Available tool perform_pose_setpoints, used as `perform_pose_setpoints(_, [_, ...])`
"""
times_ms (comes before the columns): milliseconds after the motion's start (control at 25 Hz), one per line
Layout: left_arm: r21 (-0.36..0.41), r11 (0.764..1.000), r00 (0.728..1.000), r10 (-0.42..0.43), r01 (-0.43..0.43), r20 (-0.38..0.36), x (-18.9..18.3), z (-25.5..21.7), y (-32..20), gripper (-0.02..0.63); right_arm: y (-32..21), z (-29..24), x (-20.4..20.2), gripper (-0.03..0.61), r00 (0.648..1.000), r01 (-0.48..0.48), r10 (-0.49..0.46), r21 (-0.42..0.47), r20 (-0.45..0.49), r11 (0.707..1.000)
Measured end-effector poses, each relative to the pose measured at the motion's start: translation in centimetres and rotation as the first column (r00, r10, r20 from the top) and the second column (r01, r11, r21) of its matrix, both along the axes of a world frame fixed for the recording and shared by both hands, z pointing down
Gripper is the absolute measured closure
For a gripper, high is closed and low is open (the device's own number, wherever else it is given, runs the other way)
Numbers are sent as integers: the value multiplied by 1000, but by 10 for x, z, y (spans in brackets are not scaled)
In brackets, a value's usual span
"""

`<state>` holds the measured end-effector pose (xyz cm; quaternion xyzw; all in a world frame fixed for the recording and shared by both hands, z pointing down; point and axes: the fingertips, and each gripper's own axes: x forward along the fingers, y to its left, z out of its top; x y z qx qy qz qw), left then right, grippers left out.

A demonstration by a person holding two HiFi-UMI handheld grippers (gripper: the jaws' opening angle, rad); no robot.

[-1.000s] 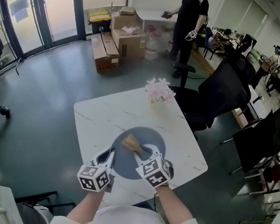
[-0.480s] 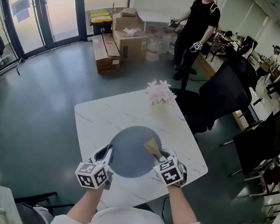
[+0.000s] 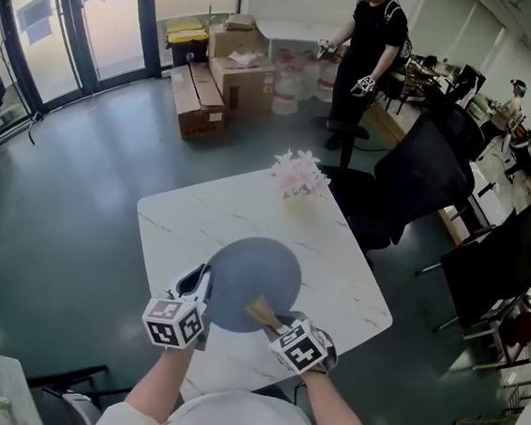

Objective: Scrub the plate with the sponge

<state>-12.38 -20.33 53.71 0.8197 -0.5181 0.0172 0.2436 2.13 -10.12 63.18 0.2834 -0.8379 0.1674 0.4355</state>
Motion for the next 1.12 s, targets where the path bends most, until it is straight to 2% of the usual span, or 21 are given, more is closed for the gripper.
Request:
perform_pose_setpoints(240, [-15,1000,1000,17,-17,-25,10,3,2,569,22,-5,-38,458,990,135,-134,-19,43,991])
perform_pose_setpoints(400, [-37,999,998,20,-22,-54,15,10,5,569,27,-8,-52,457,985,162,-161,-8,65,987])
perform_pose_setpoints(600, [-85,996,994,-3,-6,-112,12,19,8,569,25,-15,-46,457,985,91,-90,4,148,996])
perform_pose_setpoints(880, [-158,987,978,-52,20,-200,7,37,7,570,5,-33,-29,457,979,-16,-4,94,205,995])
perform_pose_setpoints(1120, [-219,975,969,-78,25,-234,6,54,5,571,3,-43,-19,457,969,-58,36,83,243,995])
